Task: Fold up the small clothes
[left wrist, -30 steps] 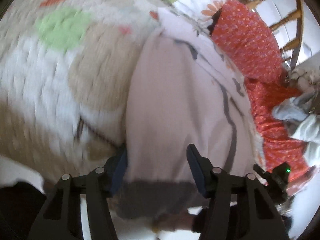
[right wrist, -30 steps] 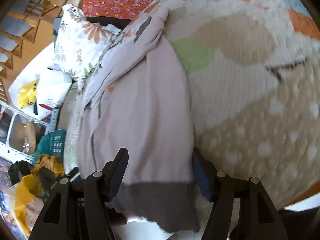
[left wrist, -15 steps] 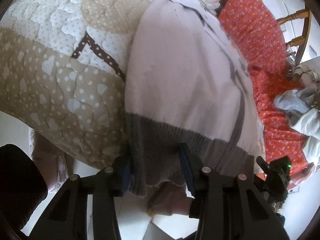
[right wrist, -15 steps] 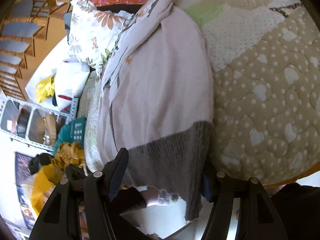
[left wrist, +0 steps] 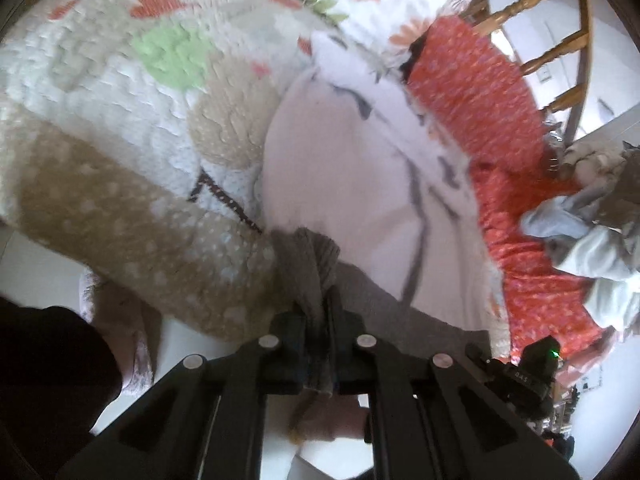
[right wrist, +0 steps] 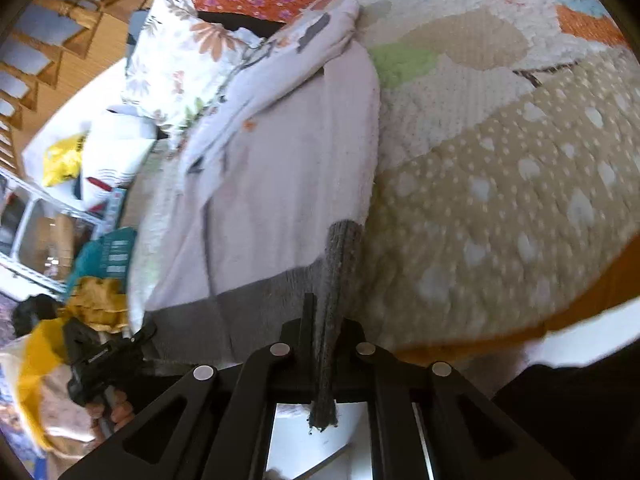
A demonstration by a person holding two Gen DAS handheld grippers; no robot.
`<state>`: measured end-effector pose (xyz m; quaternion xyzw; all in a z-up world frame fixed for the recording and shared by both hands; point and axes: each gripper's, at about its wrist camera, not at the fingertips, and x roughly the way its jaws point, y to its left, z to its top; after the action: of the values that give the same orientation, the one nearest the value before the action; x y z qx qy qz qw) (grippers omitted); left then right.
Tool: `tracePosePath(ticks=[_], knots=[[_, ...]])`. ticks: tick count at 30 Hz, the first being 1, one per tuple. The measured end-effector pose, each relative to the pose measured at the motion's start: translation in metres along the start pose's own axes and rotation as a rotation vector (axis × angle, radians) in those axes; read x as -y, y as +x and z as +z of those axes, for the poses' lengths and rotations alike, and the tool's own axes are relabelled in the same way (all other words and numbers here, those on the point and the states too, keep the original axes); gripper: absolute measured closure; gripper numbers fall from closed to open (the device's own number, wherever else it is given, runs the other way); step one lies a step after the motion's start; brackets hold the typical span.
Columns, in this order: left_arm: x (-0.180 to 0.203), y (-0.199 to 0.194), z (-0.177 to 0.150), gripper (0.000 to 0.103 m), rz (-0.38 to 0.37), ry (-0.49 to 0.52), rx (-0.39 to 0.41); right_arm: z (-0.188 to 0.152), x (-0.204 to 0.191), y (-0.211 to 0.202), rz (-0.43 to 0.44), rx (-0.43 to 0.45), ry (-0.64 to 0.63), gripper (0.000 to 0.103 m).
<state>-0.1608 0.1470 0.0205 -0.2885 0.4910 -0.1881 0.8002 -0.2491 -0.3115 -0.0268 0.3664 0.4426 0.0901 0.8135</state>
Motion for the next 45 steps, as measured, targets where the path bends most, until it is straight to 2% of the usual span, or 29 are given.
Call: tracePosePath(ticks=[4, 8, 13, 16, 20, 22, 26, 29, 31, 35, 36, 38, 40, 41, 43, 44, 45], knots=[[-0.009, -0.009, -0.013, 0.095, -0.002, -0.016, -0.008, -0.020, 0.001, -0.015, 0.036, -0.029, 0.004, 0.098], [-0.012, -0.001, -0.008, 0.095, -0.007, -0.036, -0.015, -0.015, 0.001, -0.010, 0.032, -0.054, 0.003, 0.098], [0.007, 0.006, 0.029, 0.095, 0.001, 0.006, 0.008, 0.011, -0.022, -0.014, 0.030, -0.040, -0.063, 0.098], [0.021, 0.014, 0.071, 0.095, 0.008, 0.039, 0.036, 0.042, -0.043, -0.013, 0.030, -0.010, -0.094, 0.098], [0.044, 0.036, 0.139, 0.095, 0.032, 0.069, 0.089, 0.103, -0.074, -0.008, 0.022, 0.052, -0.148, 0.098], [0.058, 0.056, 0.182, 0.095, 0.044, 0.071, 0.114, 0.141, -0.087, 0.001, 0.020, 0.080, -0.147, 0.098], [0.079, 0.098, 0.244, 0.095, 0.094, 0.107, 0.154, 0.216, -0.100, 0.039, -0.010, 0.109, -0.104, 0.098], [0.083, 0.136, 0.275, 0.095, 0.126, 0.111, 0.151, 0.264, -0.100, 0.084, -0.093, 0.101, -0.089, 0.098], [0.078, 0.163, 0.290, 0.095, 0.136, 0.096, 0.115, 0.283, -0.093, 0.110, -0.123, 0.088, -0.071, 0.098], [0.075, 0.193, 0.309, 0.093, 0.166, 0.106, 0.075, 0.309, -0.071, 0.142, -0.137, 0.063, -0.019, 0.098], [0.076, 0.195, 0.311, 0.092, 0.170, 0.106, 0.079, 0.314, -0.068, 0.147, -0.141, 0.059, -0.017, 0.098], [0.071, 0.196, 0.320, 0.082, 0.171, 0.075, 0.106, 0.324, -0.057, 0.156, -0.127, 0.065, 0.004, 0.098], [0.062, 0.193, 0.327, 0.048, 0.165, 0.003, 0.140, 0.334, -0.043, 0.164, -0.074, 0.057, 0.078, 0.097], [0.059, 0.188, 0.328, 0.044, 0.158, -0.027, 0.162, 0.338, -0.039, 0.166, -0.053, 0.056, 0.097, 0.093], [0.055, 0.181, 0.330, 0.041, 0.147, -0.062, 0.178, 0.350, -0.038, 0.169, -0.065, 0.085, 0.094, 0.073], [0.055, 0.178, 0.331, 0.040, 0.151, -0.065, 0.173, 0.354, -0.040, 0.167, -0.106, 0.122, 0.077, 0.047], [0.055, 0.176, 0.331, 0.039, 0.159, -0.062, 0.172, 0.356, -0.043, 0.163, -0.142, 0.151, 0.071, 0.036]])
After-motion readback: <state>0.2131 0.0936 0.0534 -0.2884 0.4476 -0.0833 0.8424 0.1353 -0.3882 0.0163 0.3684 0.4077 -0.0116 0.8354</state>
